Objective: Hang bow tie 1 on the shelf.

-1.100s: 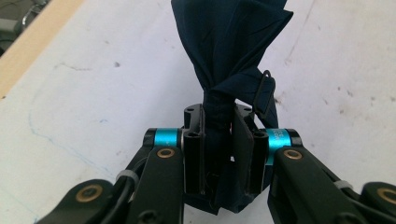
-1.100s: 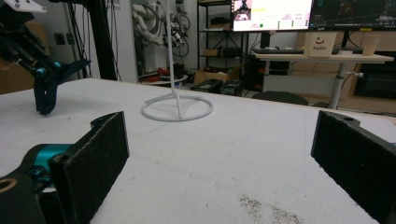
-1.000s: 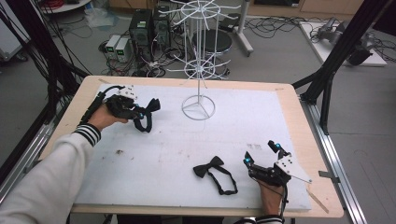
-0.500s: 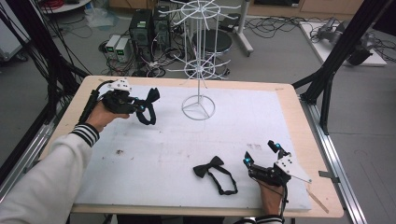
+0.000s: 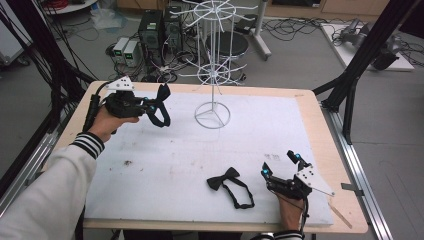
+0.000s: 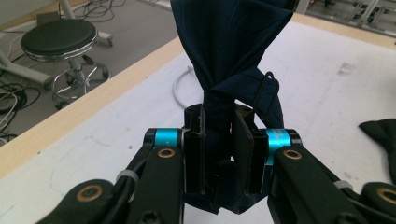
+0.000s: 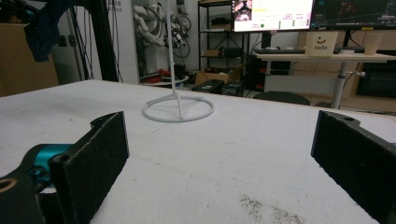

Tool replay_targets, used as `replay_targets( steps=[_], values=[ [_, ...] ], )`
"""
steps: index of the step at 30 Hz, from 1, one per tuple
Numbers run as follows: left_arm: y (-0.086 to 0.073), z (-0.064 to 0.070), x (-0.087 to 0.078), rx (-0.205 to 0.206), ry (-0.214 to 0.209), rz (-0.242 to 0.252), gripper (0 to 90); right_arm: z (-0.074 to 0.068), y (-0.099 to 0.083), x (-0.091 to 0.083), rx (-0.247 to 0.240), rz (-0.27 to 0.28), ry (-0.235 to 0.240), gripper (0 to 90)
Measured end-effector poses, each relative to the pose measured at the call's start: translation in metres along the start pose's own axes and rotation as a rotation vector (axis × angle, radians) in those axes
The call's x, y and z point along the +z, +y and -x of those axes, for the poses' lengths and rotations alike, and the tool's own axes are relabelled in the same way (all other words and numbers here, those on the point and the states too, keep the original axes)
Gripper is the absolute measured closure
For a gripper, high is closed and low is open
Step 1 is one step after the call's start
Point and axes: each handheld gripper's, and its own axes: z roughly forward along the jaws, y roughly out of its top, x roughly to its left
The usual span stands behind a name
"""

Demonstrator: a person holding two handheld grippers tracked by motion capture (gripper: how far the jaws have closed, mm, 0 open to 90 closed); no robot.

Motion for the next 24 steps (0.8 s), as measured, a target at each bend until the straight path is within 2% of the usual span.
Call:
replay_targets(
  steps=[10, 19, 24],
  values=[
    [0.012, 0.005, -0.002, 0.013, -0.002, 0.035, 75.2, -0.001, 0.0, 0.0, -0.026, 0.012, 0.008, 2.1],
    [0.032, 0.01, -0.002, 0.029, -0.032, 0.076, 75.3, -0.001, 0.0, -0.001, -0.016, 0.012, 0.006, 2.2],
    [0.041, 0.012, -0.001, 0.024, -0.03, 0.099, 75.3, -0.001, 0.0, -0.001, -0.014, 0.011, 0.007, 2.2]
  ],
)
